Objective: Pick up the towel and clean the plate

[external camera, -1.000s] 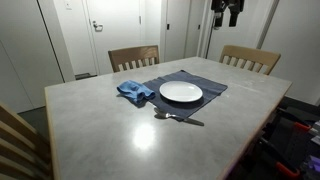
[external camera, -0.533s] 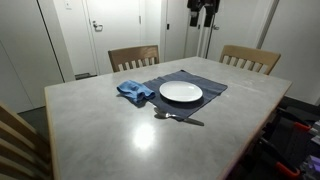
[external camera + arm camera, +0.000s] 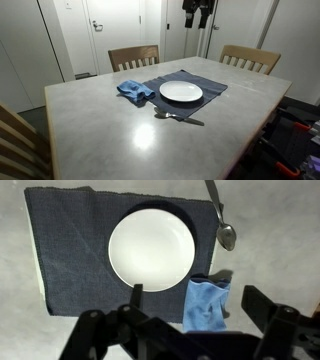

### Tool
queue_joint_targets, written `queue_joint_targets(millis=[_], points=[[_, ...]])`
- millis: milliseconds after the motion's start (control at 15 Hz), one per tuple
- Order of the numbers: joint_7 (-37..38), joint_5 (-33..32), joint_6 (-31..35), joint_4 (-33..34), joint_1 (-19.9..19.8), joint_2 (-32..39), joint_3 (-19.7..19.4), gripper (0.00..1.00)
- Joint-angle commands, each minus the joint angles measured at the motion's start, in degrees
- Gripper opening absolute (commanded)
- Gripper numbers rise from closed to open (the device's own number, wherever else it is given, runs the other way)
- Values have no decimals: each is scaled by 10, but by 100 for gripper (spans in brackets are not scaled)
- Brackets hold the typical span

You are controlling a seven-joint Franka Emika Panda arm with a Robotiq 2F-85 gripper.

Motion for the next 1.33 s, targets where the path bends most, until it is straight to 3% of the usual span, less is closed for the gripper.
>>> queue_joint_targets(millis=[0, 333, 733, 933, 1267], points=[[0, 1, -1, 1, -4, 0, 4, 100], [6, -6, 12, 6, -3, 7, 7, 100], [-16, -7, 76, 53, 13, 64, 26, 100], [-11, -22, 94, 102, 19, 130, 36, 100], [5, -41, 68, 205, 26, 251, 31, 100]])
